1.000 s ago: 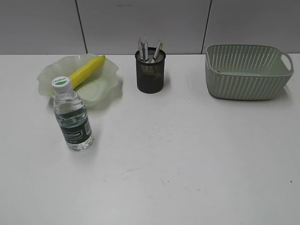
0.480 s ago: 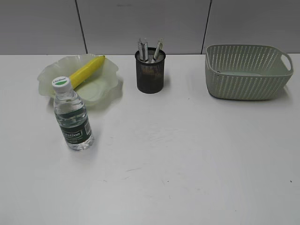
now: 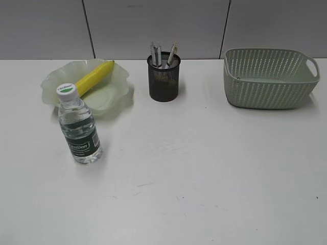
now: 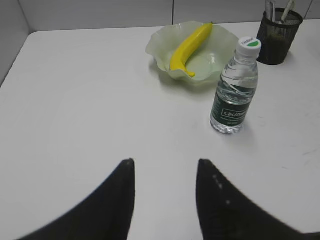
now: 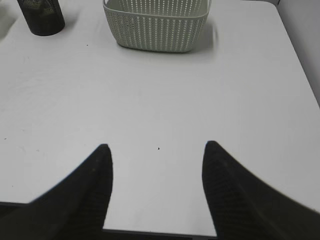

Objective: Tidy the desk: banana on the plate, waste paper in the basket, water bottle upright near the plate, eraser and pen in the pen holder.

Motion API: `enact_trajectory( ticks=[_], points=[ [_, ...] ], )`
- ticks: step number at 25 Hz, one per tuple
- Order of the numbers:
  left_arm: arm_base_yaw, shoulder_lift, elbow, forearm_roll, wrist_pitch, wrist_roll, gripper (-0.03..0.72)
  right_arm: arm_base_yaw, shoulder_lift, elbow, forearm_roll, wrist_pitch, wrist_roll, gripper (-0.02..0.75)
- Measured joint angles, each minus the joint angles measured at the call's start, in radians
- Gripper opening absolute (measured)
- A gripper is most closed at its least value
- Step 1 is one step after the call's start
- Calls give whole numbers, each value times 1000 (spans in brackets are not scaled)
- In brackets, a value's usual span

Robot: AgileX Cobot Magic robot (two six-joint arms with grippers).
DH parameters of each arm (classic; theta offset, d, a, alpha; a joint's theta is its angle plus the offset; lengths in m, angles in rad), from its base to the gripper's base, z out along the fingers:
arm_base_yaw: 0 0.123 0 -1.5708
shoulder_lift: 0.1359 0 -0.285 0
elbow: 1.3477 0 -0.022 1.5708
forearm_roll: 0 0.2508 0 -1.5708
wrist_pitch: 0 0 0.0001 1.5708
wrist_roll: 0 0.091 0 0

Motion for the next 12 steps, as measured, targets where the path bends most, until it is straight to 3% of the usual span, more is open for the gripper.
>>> enact_trajectory(
  ticks=[12],
  points=[
    [0, 0, 0, 0, 0, 0, 309, 0, 0, 0, 0, 0, -1, 456]
  ],
)
